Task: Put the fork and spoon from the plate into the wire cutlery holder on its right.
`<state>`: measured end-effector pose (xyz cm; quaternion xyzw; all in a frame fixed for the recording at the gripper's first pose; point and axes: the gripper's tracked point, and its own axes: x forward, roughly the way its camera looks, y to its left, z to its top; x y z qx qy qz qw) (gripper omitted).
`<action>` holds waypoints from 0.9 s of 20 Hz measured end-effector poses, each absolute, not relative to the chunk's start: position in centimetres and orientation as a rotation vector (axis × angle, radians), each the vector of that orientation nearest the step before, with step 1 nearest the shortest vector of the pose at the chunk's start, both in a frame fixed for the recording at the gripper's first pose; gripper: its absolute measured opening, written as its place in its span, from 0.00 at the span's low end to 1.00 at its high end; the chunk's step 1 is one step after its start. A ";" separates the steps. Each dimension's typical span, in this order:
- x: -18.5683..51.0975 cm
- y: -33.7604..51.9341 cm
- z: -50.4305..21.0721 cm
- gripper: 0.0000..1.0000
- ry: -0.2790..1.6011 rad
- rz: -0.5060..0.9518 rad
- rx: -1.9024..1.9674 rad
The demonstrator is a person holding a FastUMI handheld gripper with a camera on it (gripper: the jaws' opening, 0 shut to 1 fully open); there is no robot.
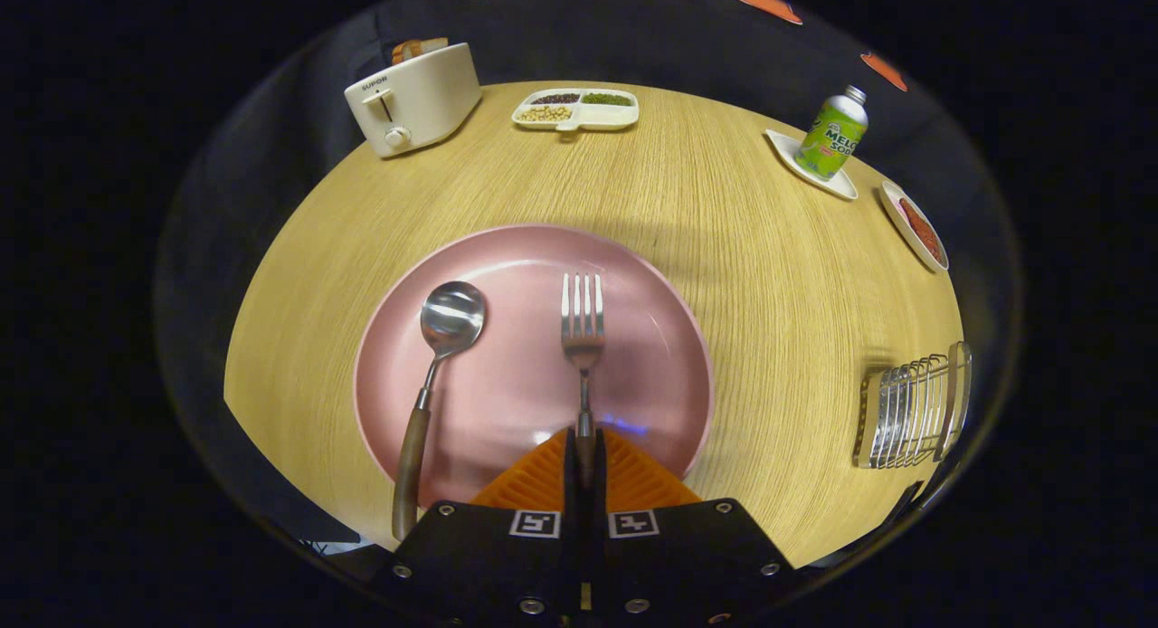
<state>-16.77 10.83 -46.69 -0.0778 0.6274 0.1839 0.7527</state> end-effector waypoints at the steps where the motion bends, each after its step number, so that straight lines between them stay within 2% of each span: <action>1: -16.3 10.8 -46.0 0.05 1.348 0.400 -0.151; 11: -11.3 5.9 -35.9 0.05 1.116 0.321 -0.030; 18: -8.9 -3.9 -31.8 0.05 1.054 0.187 -0.063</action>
